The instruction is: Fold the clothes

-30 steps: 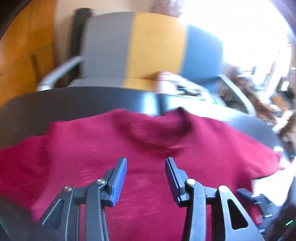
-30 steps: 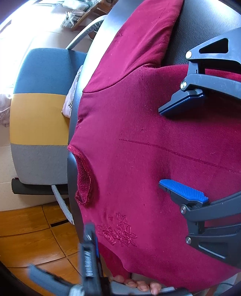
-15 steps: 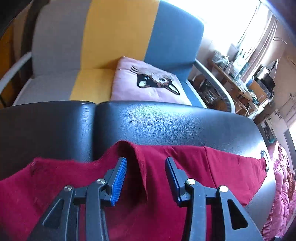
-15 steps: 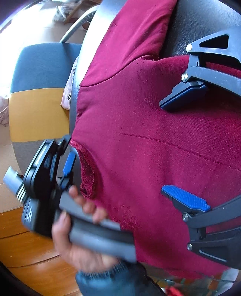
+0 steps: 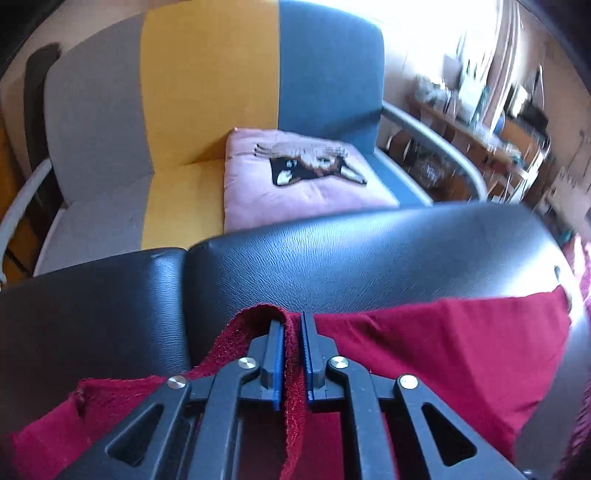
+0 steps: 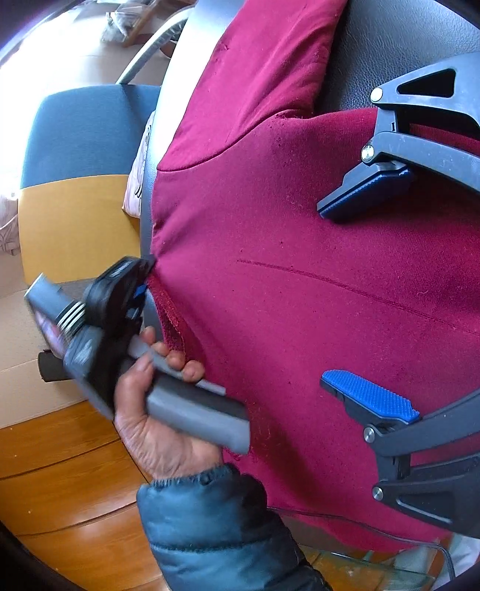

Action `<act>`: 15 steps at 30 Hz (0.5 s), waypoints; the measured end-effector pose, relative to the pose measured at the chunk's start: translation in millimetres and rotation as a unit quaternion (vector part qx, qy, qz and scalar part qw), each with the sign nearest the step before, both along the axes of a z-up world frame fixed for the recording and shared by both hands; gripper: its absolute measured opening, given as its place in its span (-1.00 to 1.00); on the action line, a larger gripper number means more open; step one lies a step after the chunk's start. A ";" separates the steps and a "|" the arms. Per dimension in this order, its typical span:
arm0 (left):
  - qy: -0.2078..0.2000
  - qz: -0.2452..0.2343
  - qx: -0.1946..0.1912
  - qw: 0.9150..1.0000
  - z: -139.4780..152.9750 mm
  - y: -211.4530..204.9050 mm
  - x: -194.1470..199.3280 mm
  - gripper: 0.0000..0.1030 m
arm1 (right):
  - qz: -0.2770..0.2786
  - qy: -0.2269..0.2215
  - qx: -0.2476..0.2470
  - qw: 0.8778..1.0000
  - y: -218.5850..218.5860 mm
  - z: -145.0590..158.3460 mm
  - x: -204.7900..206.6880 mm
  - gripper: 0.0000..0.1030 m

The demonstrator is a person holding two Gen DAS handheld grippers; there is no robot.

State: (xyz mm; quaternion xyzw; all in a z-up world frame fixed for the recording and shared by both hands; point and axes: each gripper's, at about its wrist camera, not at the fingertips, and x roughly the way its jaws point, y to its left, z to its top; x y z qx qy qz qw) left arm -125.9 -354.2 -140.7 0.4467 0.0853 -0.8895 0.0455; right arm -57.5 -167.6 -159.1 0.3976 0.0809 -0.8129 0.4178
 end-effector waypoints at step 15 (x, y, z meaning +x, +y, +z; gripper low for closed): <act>0.007 0.138 -0.014 0.990 -18.2 -13.6 180.1 -0.56 | -0.001 0.010 0.025 1.000 -7.4 0.4 0.1 0.66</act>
